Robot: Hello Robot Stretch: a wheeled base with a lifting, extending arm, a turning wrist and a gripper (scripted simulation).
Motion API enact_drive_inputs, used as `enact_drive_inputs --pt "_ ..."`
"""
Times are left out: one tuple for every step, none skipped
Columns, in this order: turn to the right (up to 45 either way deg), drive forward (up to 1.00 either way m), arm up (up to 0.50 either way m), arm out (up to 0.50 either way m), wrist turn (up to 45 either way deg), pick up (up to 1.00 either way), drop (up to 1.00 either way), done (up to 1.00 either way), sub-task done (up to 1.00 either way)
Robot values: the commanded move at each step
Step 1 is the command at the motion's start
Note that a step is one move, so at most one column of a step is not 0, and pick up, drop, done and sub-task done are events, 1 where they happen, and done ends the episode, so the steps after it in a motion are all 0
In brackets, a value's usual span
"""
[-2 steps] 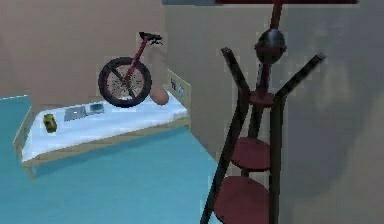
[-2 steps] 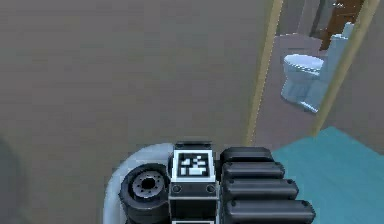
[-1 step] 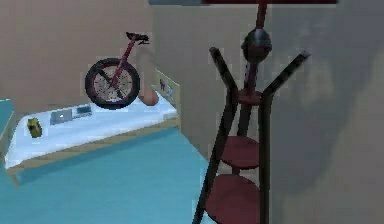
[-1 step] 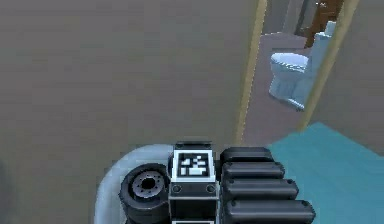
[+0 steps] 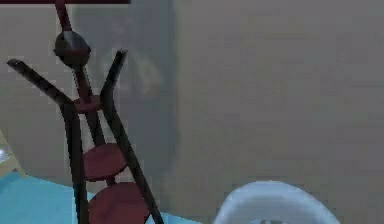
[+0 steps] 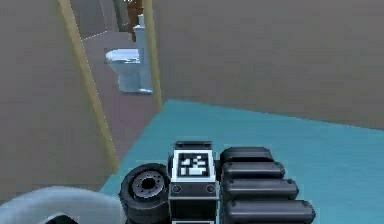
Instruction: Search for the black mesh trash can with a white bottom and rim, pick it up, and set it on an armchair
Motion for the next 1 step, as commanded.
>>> enact_drive_inputs --pt "45.0 0.0 0.0 0.0 0.0 0.0 0.0 0.0 0.0"
